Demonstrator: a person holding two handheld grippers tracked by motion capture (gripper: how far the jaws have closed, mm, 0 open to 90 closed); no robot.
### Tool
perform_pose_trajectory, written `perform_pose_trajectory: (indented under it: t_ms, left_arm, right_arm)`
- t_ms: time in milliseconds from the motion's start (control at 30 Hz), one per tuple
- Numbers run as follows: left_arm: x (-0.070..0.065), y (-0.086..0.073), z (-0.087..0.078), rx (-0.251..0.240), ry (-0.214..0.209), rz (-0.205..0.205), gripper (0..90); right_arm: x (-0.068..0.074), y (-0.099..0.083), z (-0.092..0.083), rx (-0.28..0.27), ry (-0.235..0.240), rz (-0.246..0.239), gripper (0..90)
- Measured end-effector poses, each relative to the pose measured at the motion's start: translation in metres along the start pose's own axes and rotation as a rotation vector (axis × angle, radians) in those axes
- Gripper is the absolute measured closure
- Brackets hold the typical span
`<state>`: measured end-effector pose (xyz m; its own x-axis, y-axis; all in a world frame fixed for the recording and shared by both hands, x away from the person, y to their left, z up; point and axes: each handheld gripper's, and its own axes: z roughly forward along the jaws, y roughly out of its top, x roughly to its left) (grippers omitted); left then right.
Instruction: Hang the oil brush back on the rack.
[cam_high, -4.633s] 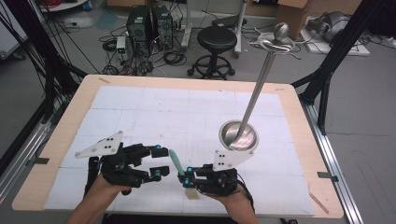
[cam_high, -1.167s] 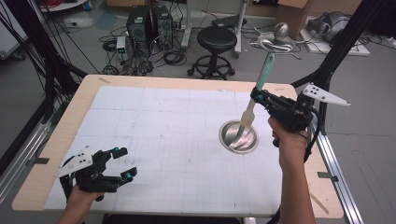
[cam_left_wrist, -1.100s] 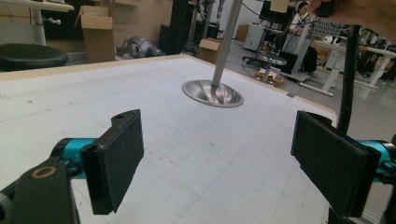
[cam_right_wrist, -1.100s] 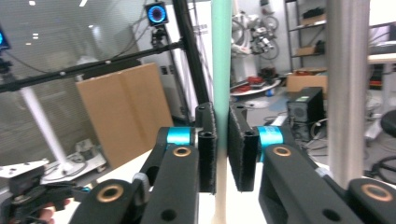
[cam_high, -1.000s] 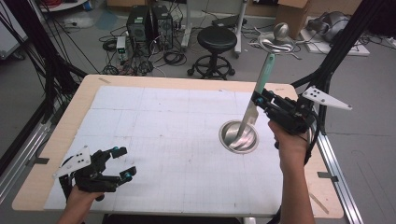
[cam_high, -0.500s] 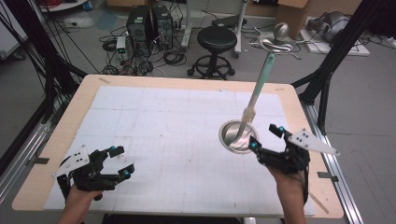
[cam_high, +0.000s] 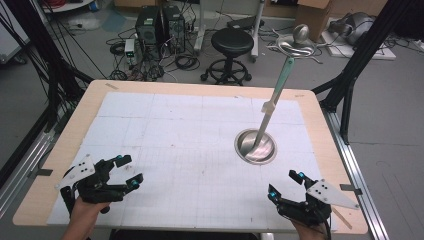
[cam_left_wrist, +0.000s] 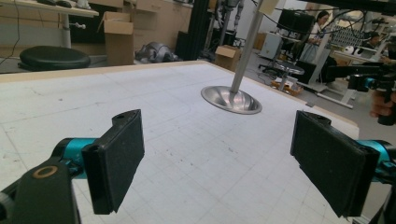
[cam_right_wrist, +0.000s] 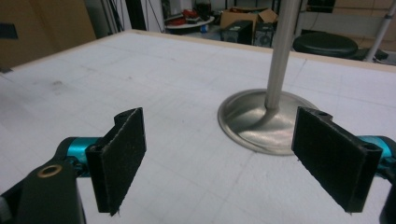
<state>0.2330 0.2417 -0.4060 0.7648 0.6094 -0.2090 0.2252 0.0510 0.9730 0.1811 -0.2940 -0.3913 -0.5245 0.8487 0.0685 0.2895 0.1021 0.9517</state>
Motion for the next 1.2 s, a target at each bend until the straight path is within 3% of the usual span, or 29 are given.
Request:
perform_pose_trajectory:
  t_ms: [267,700,1200]
  left_arm:
    - [-0.0003,-0.0012,-0.0028,0.005,0.004,0.01,17.9]
    - [0.0006,-0.0029,-0.0038,0.006,0.0,0.001,17.9]
    - [-0.0016,-0.0042,-0.0027,0.007,-0.014,0.008,17.8]
  right_arm:
    - [-0.0011,-0.0017,-0.0051,-0.023,0.0,0.023,16.6]
    - [0.0001,-0.0018,-0.0029,-0.012,-0.002,0.02,16.7]
    - [-0.0061,-0.002,-0.009,-0.034,-0.021,0.035,16.7]
